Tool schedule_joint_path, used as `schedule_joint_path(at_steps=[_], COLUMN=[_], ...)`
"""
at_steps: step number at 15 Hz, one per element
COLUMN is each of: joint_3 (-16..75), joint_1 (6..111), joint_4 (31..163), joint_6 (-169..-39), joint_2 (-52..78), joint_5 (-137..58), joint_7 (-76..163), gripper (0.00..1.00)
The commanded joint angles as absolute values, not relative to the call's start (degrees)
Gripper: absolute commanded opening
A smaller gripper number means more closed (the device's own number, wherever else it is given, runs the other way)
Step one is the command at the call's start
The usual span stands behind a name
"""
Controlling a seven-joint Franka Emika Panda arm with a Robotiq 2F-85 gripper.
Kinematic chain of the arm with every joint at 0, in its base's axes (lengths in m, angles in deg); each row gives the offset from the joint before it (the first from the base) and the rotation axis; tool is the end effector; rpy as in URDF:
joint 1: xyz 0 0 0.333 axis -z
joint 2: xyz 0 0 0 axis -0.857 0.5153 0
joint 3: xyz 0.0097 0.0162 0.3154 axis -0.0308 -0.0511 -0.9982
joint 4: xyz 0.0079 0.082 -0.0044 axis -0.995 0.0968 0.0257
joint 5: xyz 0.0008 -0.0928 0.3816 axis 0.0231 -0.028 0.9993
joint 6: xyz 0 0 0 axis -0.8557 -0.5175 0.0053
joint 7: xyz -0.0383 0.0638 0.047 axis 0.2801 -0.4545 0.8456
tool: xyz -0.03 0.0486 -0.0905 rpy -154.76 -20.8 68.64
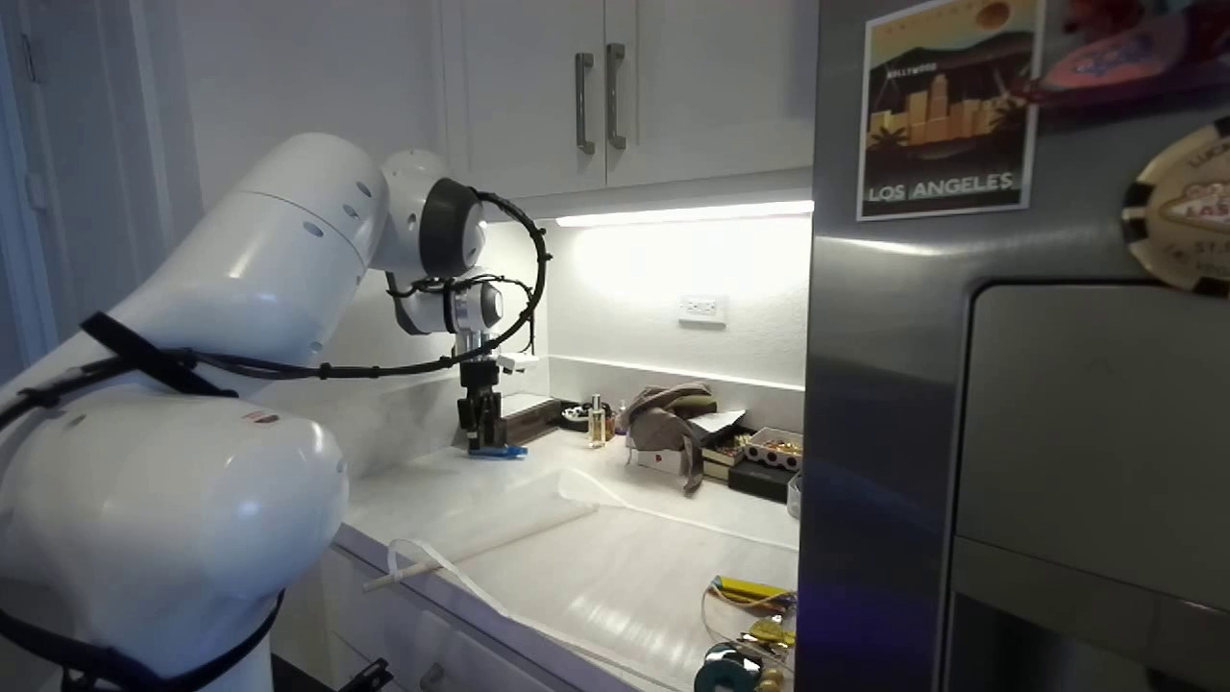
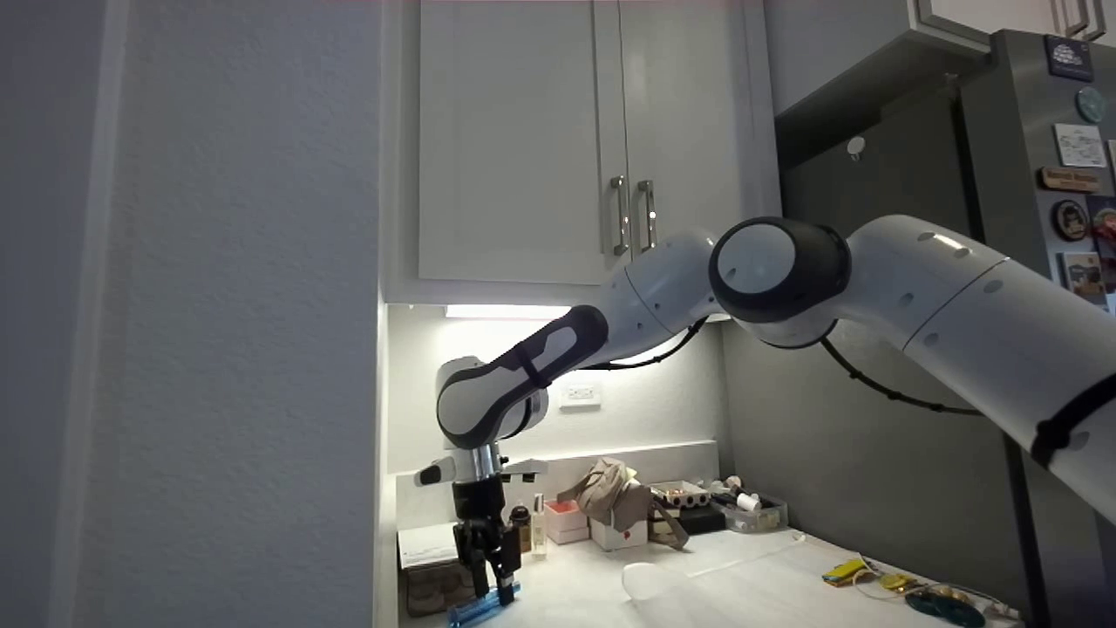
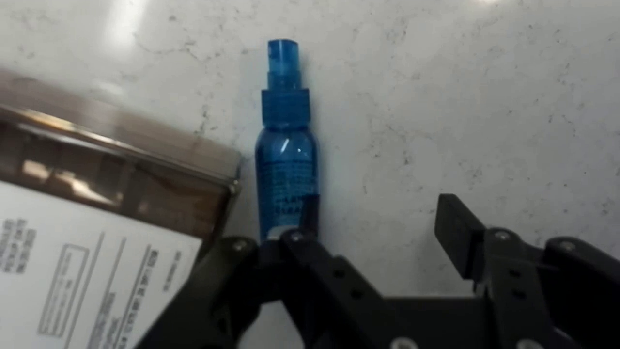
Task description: Place the blue bottle upright on the bottom right corner of the counter, hang the white object on the side of the fridge
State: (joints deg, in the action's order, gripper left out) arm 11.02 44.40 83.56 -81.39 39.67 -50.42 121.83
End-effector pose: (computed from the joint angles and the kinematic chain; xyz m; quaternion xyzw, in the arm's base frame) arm 0.6479 0.3012 0.2634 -0.5981 -0.7973 0.0800 0.0126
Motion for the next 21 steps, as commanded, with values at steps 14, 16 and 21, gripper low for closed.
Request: schedule_joint_path(at_steps=[14,16,21], joint_3=[11.53,11.53,11.65], joint_1=[43.56,43.44,43.22], joint_4=[85.88,86.49,86.95], joint_6=[-81.70,-81.85,-81.80], joint_2=[38.79,38.22,37.39], joint_5=[-50.52,-50.59,-50.66], joint_7=[120.39,120.18,119.64], gripper=[0.08,0.00,0.27])
